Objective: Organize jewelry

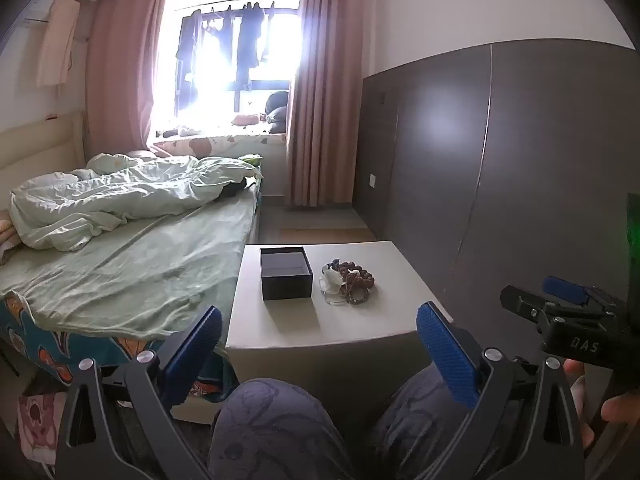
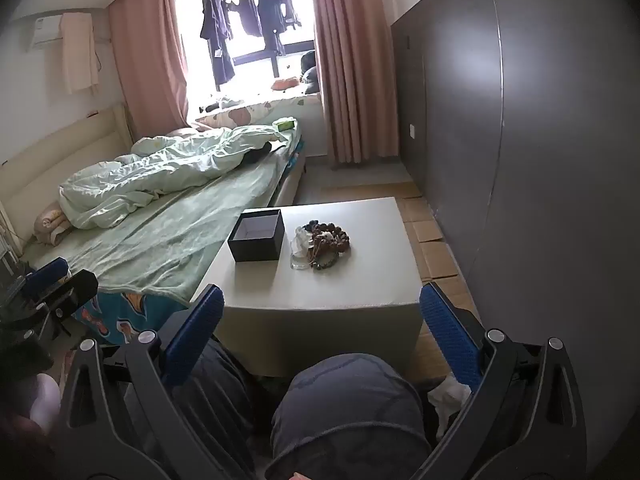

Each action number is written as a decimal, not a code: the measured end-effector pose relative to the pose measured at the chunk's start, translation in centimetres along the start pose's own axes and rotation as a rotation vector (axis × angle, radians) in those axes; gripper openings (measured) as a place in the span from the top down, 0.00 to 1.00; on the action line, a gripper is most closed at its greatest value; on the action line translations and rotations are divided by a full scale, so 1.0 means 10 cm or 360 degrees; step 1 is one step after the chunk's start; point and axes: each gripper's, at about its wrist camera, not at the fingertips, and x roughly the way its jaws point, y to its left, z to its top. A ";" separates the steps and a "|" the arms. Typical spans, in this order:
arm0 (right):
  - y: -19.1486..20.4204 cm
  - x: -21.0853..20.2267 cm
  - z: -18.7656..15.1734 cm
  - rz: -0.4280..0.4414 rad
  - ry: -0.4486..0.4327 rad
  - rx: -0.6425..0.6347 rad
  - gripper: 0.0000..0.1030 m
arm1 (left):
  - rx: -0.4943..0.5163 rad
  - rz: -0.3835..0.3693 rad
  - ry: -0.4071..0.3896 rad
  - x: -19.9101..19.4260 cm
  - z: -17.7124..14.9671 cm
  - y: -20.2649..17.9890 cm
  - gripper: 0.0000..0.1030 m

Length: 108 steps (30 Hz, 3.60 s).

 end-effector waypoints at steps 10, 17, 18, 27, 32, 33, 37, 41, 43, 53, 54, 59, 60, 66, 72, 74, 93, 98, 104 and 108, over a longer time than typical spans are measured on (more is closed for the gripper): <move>0.02 0.05 0.01 -0.0015 0.0017 -0.0019 0.05 | -0.0029 -0.0017 -0.0001 0.05 -0.05 0.05 0.08; 0.05 -0.01 0.00 -0.0031 0.0003 -0.0025 0.05 | -0.0047 -0.0023 0.0001 0.03 -0.03 0.08 0.08; 0.04 -0.02 0.00 -0.0031 -0.0002 -0.0025 0.05 | -0.0048 -0.0026 -0.0001 0.03 -0.03 0.09 0.08; 0.04 -0.02 0.01 -0.0049 -0.0009 -0.0041 0.05 | -0.0048 -0.0026 0.0018 0.10 -0.04 0.09 0.08; 0.04 0.00 0.02 -0.0065 -0.0009 -0.0052 0.05 | -0.0060 -0.0025 0.0023 0.13 -0.04 0.10 0.08; 0.04 0.01 0.02 -0.0063 -0.0008 -0.0052 0.05 | -0.0065 -0.0024 0.0027 0.13 -0.04 0.10 0.08; 0.05 0.00 0.03 -0.0067 -0.0005 -0.0058 0.05 | -0.0077 -0.0025 0.0028 0.12 -0.04 0.11 0.08; 0.04 0.01 0.02 -0.0067 -0.0004 -0.0054 0.05 | -0.0083 -0.0030 0.0026 0.11 -0.04 0.15 0.08; 0.04 0.01 0.03 -0.0064 -0.0007 -0.0055 0.05 | -0.0083 -0.0029 0.0027 0.11 -0.03 0.16 0.08; 0.04 0.01 0.04 -0.0064 -0.0005 -0.0057 0.05 | -0.0083 -0.0037 0.0027 0.09 -0.03 0.16 0.08; 0.04 0.02 0.04 -0.0064 -0.0005 -0.0057 0.05 | -0.0082 -0.0035 0.0026 0.09 -0.03 0.16 0.08; 0.05 0.01 0.04 -0.0066 -0.0009 -0.0060 0.05 | -0.0080 -0.0034 0.0026 0.09 -0.04 0.15 0.08; 0.05 0.01 0.04 -0.0065 -0.0011 -0.0060 0.05 | -0.0078 -0.0033 0.0027 0.09 -0.04 0.15 0.08; 0.05 0.01 0.04 -0.0067 -0.0014 -0.0060 0.05 | -0.0077 -0.0034 0.0029 0.08 -0.04 0.15 0.08; 0.05 0.01 0.04 -0.0068 -0.0011 -0.0058 0.05 | -0.0076 -0.0034 0.0028 0.08 -0.04 0.14 0.08; 0.05 0.01 0.03 -0.0066 -0.0013 -0.0056 0.05 | -0.0074 -0.0031 0.0028 0.08 -0.04 0.15 0.08; 0.08 0.03 0.00 -0.0074 -0.0008 -0.0056 0.05 | -0.0090 -0.0049 0.0050 0.16 -0.05 0.17 0.08; 0.01 0.16 0.03 -0.0083 0.0024 -0.0023 0.05 | -0.0094 -0.0086 0.0058 0.31 -0.04 0.18 0.08; -0.13 0.35 0.10 -0.0107 0.0037 0.0024 0.05 | -0.0121 -0.0128 0.0105 0.59 0.00 0.24 0.08; -0.20 0.51 0.16 -0.0088 0.0061 0.0055 0.05 | -0.0142 -0.0165 0.0128 0.80 0.02 0.26 0.09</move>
